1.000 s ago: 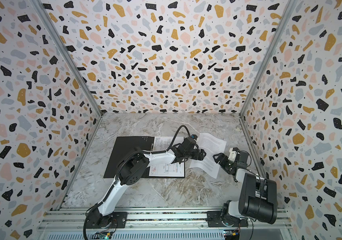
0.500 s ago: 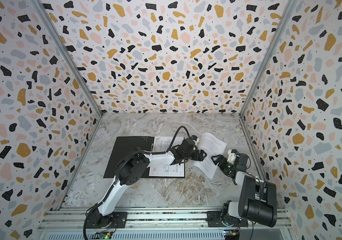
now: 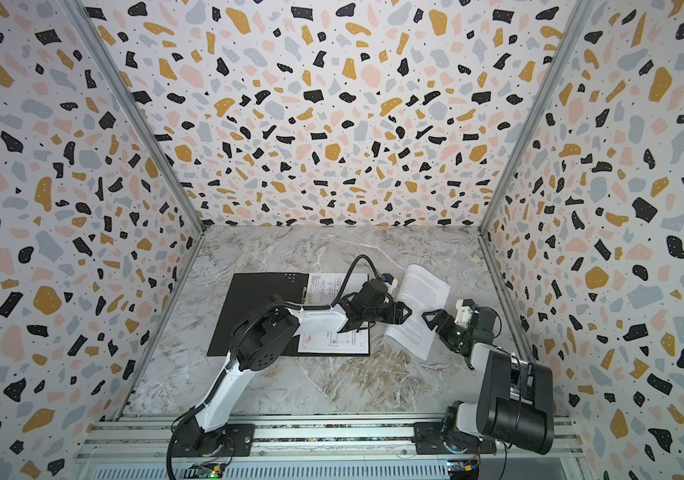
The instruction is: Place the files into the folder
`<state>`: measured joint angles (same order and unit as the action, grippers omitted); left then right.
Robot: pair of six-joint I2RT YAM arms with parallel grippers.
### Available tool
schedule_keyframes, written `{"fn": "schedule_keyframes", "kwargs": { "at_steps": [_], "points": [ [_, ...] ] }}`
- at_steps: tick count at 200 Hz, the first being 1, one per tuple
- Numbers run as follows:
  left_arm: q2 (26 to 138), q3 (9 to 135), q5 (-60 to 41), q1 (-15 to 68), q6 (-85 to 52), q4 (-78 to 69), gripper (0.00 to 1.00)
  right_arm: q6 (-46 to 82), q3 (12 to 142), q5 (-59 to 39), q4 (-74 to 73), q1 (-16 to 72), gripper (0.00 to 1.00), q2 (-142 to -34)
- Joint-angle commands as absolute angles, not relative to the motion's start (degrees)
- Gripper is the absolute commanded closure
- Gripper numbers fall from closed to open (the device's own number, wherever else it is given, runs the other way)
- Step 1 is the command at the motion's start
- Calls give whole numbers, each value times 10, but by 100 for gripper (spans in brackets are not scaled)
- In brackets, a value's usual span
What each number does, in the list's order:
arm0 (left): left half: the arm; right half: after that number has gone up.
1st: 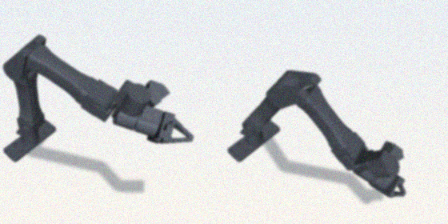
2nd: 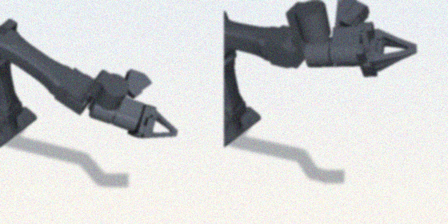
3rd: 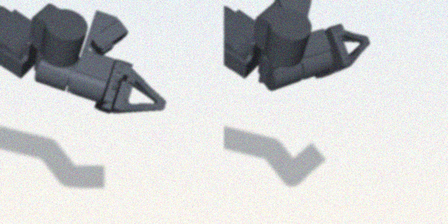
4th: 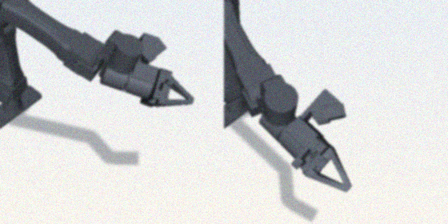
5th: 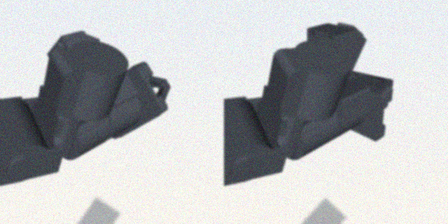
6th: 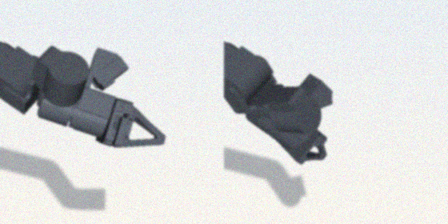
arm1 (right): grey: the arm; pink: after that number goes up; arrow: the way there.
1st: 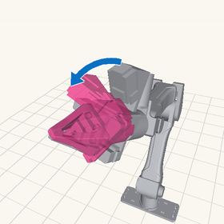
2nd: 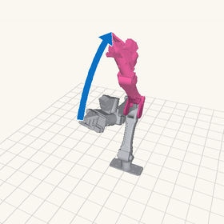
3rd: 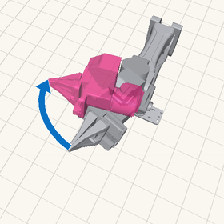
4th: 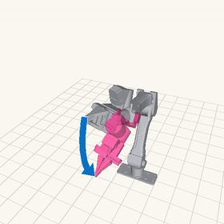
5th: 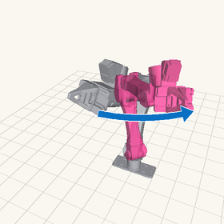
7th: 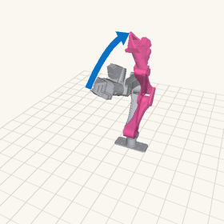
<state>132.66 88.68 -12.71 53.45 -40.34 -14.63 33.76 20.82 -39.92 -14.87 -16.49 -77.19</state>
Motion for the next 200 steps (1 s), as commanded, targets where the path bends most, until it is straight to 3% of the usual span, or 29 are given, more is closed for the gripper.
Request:
{"fn": "schedule_keyframes", "kwargs": {
  "at_steps": [1, 132, 200],
  "points": [
    [1304, 868, -142, 539, -423, -140, 31, 334, 200, -388, -86, -169, 14, -782],
    [1286, 814, -187, 517, -524, -274, 46, 321, 195, -392, -59, -206, 14, -754],
    [1256, 808, -198, 508, -542, -293, 48, 314, 185, -400, -80, -228, 12, -763]
  ]
}}
